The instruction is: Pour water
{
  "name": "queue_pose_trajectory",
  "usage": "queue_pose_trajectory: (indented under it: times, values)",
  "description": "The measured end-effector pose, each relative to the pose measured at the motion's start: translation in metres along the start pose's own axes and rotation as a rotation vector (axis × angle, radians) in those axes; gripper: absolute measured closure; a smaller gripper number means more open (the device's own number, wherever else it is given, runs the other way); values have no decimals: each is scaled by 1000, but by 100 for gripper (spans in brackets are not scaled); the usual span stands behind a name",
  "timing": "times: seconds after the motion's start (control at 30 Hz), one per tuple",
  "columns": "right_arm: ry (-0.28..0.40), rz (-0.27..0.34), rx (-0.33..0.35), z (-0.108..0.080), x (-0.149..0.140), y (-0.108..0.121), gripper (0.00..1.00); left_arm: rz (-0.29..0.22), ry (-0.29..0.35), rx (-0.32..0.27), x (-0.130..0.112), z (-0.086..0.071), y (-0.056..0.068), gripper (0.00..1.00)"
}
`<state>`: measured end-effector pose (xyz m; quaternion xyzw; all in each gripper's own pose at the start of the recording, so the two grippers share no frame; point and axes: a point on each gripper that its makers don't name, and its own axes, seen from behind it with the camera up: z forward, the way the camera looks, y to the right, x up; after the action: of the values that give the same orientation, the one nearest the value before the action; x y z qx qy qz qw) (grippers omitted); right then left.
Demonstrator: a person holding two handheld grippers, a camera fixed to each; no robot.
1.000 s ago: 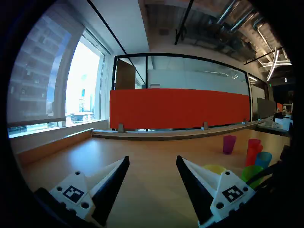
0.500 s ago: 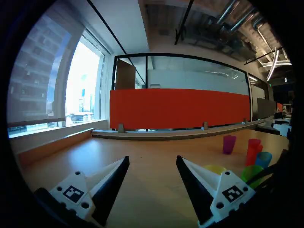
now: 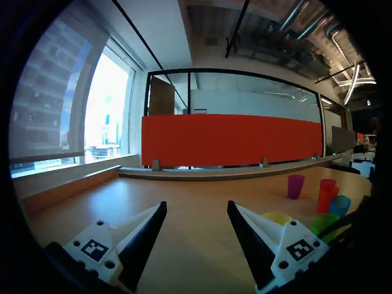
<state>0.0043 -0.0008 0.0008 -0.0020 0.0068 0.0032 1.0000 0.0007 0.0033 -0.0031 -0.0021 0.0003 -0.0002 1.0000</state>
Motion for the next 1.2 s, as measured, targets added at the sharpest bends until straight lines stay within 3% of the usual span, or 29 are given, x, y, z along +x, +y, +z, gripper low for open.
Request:
queue_pose_trajectory:
  times: [1.2]
  values:
    - [-14,-7,-5,0,-3,3,0,0,0,0,0,0,-1,9]
